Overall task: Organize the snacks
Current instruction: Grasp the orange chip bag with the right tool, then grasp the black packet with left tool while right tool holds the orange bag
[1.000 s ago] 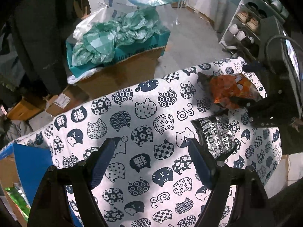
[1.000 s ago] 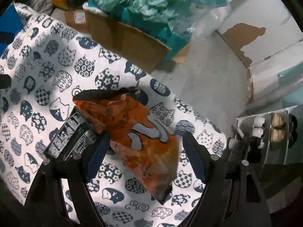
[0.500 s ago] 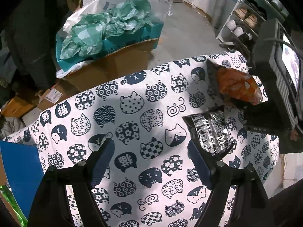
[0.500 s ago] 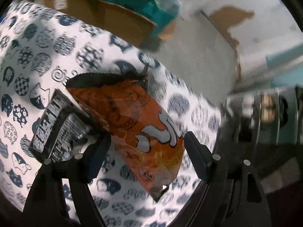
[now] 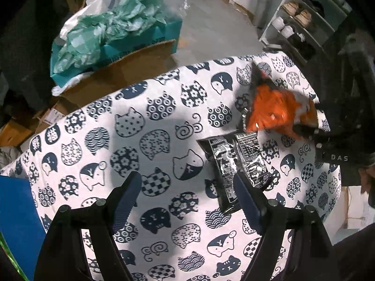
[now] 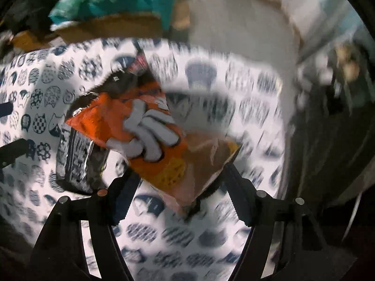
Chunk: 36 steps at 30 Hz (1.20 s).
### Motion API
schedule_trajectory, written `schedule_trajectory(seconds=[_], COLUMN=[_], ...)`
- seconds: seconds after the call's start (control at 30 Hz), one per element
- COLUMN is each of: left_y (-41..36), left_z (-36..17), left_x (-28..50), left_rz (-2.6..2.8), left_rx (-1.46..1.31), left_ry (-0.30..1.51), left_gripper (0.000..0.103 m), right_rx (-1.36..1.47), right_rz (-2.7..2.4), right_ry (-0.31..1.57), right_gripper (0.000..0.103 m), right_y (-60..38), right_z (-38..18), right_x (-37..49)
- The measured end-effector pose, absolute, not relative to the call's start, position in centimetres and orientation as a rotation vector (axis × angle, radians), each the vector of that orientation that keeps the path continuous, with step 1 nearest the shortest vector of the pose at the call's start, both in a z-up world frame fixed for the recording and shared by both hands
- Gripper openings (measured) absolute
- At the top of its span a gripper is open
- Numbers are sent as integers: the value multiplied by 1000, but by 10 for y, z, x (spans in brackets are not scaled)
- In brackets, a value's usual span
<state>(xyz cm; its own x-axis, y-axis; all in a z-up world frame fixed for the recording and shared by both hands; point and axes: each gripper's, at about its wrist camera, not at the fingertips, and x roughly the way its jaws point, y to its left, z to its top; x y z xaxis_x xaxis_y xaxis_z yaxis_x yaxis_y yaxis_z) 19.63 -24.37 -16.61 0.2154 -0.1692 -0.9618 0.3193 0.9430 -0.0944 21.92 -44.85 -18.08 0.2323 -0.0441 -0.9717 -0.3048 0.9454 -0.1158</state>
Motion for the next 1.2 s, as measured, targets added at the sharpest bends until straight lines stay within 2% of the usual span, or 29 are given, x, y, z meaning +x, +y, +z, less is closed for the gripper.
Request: schedule_trajectory(seconds=[0.03,0.17,0.3,0.37,0.4,0.47,0.57,0.67,0.87,0.97,1.2], left_y=[-246,-252,-258,-260,-260,-262,-266,-270,-279,-284,-286], left_z=[-168,-175,-181,-184,-186,-189,-194,-199,-209,-217,-224], left_x=[196,196,198,199,199,198,198,199,202,203,205], left_rz=[-340,-332,-316,-310,-307,-304,-293,-280,-260,-239,-228], left_rx=[137,139,123,118,113,104,85,40,-82,-103,-145], left_ry=[1314,1325,1338,1343,1345,1347,1358,1372,1402,1418,1408], left_gripper=[82,82,82,82,82,82,82,82,82,87,87], right_rx=[-338,-405,-497,-501,-475,-414,-358,-297,-242,-236,-204], right_rz=[192,244,259,252,250,245,226,206,189,194,200], right_ry=[1295,1266,1327,1345,1351,1366,1386,1403,1418,1420,1432], right_gripper=[80,81,79,66,64,55,44,38,37,37,38], right_y=[-444,-425,-416,-416,-419,-426,-433,-445,-453,-454,-451], right_z=[-177,-182,-204,-211,-209,-208,-206,-202,-202,-201,-206], right_x=[218,220,221,218,219,217,217,217,226,225,222])
